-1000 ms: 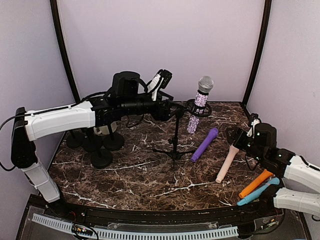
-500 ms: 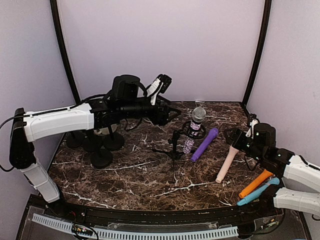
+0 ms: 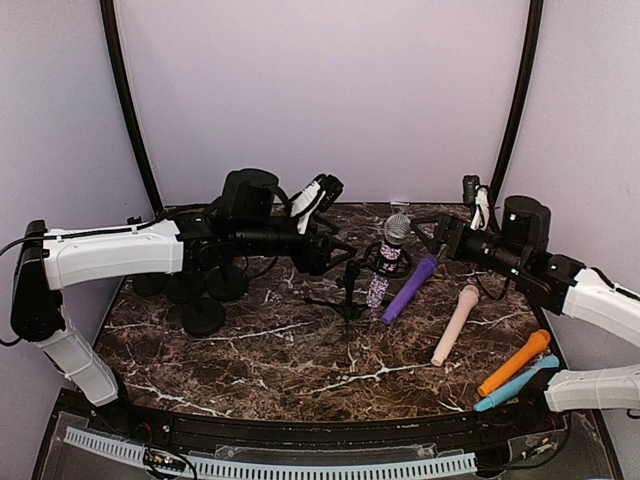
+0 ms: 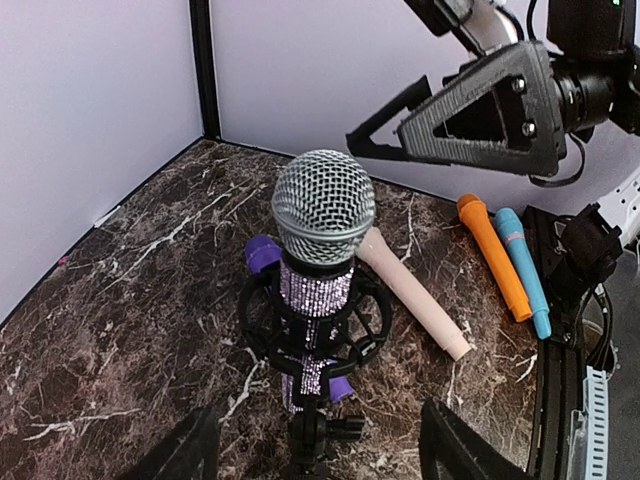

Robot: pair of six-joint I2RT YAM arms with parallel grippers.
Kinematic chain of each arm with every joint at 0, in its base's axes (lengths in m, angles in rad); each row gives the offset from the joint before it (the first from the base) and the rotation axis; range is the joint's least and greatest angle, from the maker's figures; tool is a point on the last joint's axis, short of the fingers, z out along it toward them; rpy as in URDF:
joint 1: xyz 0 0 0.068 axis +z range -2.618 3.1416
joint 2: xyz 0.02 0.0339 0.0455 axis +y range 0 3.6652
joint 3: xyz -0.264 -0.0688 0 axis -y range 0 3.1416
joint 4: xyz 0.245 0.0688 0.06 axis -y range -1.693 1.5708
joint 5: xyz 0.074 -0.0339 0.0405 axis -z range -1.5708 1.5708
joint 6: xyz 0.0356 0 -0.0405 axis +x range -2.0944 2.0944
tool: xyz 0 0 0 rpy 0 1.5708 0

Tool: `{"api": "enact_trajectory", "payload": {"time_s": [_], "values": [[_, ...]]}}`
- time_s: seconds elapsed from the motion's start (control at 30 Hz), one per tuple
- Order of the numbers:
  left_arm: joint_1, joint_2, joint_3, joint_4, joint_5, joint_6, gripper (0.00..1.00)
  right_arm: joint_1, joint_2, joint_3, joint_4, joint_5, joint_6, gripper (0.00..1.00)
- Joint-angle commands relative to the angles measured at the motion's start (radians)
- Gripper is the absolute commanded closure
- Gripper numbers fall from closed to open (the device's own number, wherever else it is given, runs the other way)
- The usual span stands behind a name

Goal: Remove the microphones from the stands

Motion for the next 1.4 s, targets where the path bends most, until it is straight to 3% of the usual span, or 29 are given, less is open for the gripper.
{"api": "enact_trajectory", "payload": {"time_s": [0.0, 0.23, 0.6, 0.83, 1.03, 1.37], "values": [[-0.034, -0.002, -0.02, -0.021, -0.033, 0.053, 0.28, 0.055, 0.039, 0.1, 0.03, -0.036, -0.055, 0.05], [-0.035, 0.044, -0.031, -0.004, -0.035, 0.056, 0.1, 0.109, 0.151, 0.215, -0.065, 0.097, -0.075, 0.02], [-0.033, 0.132, -0.005, 0.016, -0.012, 0.061, 0.08, 0.17, 0.256, 0.291, -0.165, 0.201, -0.072, 0.03], [-0.025, 0.156, 0.008, 0.044, 0.003, 0.056, 0.14, 0.177, 0.286, 0.303, -0.171, 0.242, -0.057, 0.1], [-0.009, 0.164, 0.017, 0.056, 0.018, 0.052, 0.26, 0.178, 0.299, 0.316, -0.187, 0.251, -0.062, 0.18], [-0.006, 0.193, 0.048, 0.056, 0.034, 0.065, 0.28, 0.182, 0.299, 0.322, -0.193, 0.239, -0.069, 0.26]]}}
